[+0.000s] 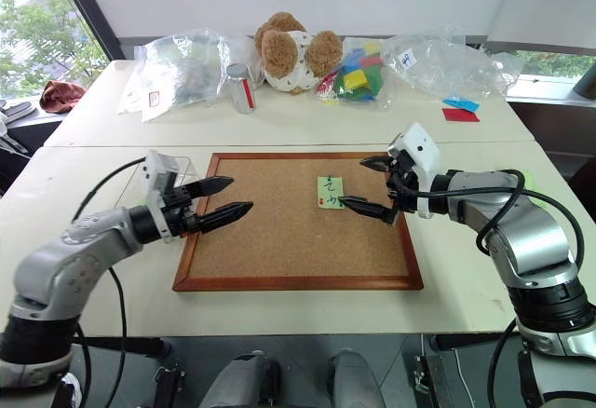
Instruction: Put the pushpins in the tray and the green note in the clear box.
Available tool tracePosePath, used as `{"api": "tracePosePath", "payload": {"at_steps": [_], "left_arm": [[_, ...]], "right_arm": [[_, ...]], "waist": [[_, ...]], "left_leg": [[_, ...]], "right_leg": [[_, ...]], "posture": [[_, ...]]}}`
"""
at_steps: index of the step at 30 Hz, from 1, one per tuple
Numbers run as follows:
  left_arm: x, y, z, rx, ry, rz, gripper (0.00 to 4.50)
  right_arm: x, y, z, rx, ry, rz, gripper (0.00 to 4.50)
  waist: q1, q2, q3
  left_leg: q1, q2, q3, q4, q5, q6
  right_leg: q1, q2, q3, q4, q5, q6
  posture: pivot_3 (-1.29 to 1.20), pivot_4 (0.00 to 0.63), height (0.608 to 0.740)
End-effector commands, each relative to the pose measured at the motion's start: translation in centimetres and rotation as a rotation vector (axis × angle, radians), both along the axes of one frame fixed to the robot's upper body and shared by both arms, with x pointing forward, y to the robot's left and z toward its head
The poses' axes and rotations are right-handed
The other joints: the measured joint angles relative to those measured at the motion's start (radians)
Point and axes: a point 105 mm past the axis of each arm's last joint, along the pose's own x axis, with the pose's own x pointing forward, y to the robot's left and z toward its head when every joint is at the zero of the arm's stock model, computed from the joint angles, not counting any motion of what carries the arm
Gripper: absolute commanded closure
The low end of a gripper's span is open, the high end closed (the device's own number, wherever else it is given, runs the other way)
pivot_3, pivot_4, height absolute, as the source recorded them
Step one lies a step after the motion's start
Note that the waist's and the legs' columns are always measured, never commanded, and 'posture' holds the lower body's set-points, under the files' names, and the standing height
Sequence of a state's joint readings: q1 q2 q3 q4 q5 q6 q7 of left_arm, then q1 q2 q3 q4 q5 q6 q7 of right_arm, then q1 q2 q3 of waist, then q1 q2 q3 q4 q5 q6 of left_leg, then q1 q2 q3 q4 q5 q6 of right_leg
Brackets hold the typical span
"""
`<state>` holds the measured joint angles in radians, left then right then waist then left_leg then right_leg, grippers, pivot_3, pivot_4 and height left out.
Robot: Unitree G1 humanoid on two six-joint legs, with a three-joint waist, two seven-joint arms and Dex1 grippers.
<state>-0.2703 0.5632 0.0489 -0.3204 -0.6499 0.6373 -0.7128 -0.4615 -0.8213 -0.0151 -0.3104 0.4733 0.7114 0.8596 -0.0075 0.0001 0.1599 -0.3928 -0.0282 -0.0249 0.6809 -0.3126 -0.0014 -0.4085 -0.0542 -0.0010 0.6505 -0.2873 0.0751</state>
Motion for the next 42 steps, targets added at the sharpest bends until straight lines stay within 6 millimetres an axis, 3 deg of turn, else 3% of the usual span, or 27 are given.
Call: {"api": "tracePosePath", "payload": {"at_steps": [1, 6, 12, 19, 22, 25, 38, 41, 42], "left_arm": [[0.0, -1.0, -0.7, 0.047, -0.061, 0.000, 2.20], [0.7, -2.2, -2.9, 0.086, -0.062, 0.028, 4.48], [1.0, -3.3, -5.5, 0.098, -0.019, 0.055, 4.48], [1.0, -2.8, -7.2, 0.132, 0.006, 0.088, 4.48], [1.3, -2.3, -7.2, 0.129, 0.012, 0.112, 4.50], [1.3, -2.1, -7.3, 0.138, 0.007, 0.119, 4.50], [1.1, -1.7, -7.5, 0.134, 0.017, 0.140, 4.50], [1.0, -1.6, -7.8, 0.140, 0.021, 0.145, 4.50], [1.0, -1.6, -7.8, 0.141, 0.022, 0.146, 4.50]], "right_arm": [[-0.1, 0.4, 1.1, 0.001, -0.052, 0.010, 0.00], [1.0, 0.4, 0.5, -0.005, -0.037, -0.039, 0.00], [3.8, 1.7, -0.6, 0.031, 0.035, -0.143, 0.00], [7.1, 3.4, -2.9, 0.033, 0.108, -0.231, 0.00], [8.5, 3.8, -4.1, 0.022, 0.121, -0.257, 0.85], [9.0, 4.2, -4.6, 0.026, 0.126, -0.248, 2.32], [9.9, 5.0, -5.4, 0.042, 0.145, -0.226, 2.32], [9.8, 5.1, -5.5, 0.042, 0.150, -0.219, 3.18], [9.8, 5.1, -5.5, 0.043, 0.149, -0.219, 3.68]], "waist": [[0.000, 0.000, 0.000], [-0.002, 0.000, 0.000], [-0.003, 0.000, 0.000], [-0.003, 0.000, 0.000], [-0.004, 0.000, 0.000], [-0.004, 0.000, 0.000], [-0.007, 0.000, 0.000], [-0.008, 0.000, 0.000], [-0.009, 0.000, 0.000]], "left_leg": [[0.000, 0.000, 0.000, 0.000, 0.000, 0.000], [0.000, 0.000, 0.000, 0.000, 0.000, 0.000], [0.000, 0.000, 0.000, 0.000, 0.000, 0.000], [0.000, 0.000, 0.001, 0.000, 0.003, -0.005], [0.000, 0.000, 0.001, 0.000, 0.003, -0.005], [0.000, 0.000, 0.001, 0.000, 0.003, -0.005], [0.000, 0.000, 0.001, 0.000, 0.003, -0.005], [0.001, 0.000, 0.001, 0.000, 0.003, -0.005], [0.001, 0.000, 0.001, 0.000, 0.003, -0.005]], "right_leg": [[0.000, 0.000, 0.000, 0.000, 0.000, 0.000], [0.000, 0.000, 0.000, 0.000, 0.000, 0.000], [0.000, 0.000, 0.000, 0.001, 0.000, 0.000], [-0.001, 0.000, 0.000, 0.001, 0.000, 0.000], [-0.001, 0.000, 0.000, 0.001, 0.000, 0.000], [-0.001, 0.000, 0.000, 0.002, 0.000, 0.000], [-0.001, 0.001, 0.000, 0.003, 0.000, 0.000], [-0.001, 0.001, 0.000, 0.003, 0.000, 0.000], [-0.001, 0.001, 0.000, 0.003, 0.000, 0.000]], "posture": [[0.00, 0.150, 0.740], [0.00, 0.150, 0.740], [0.00, 0.150, 0.740], [0.00, 0.150, 0.740], [0.00, 0.150, 0.740], [0.00, 0.150, 0.740], [0.00, 0.150, 0.740], [0.00, 0.150, 0.740], [0.00, 0.150, 0.740]]}}
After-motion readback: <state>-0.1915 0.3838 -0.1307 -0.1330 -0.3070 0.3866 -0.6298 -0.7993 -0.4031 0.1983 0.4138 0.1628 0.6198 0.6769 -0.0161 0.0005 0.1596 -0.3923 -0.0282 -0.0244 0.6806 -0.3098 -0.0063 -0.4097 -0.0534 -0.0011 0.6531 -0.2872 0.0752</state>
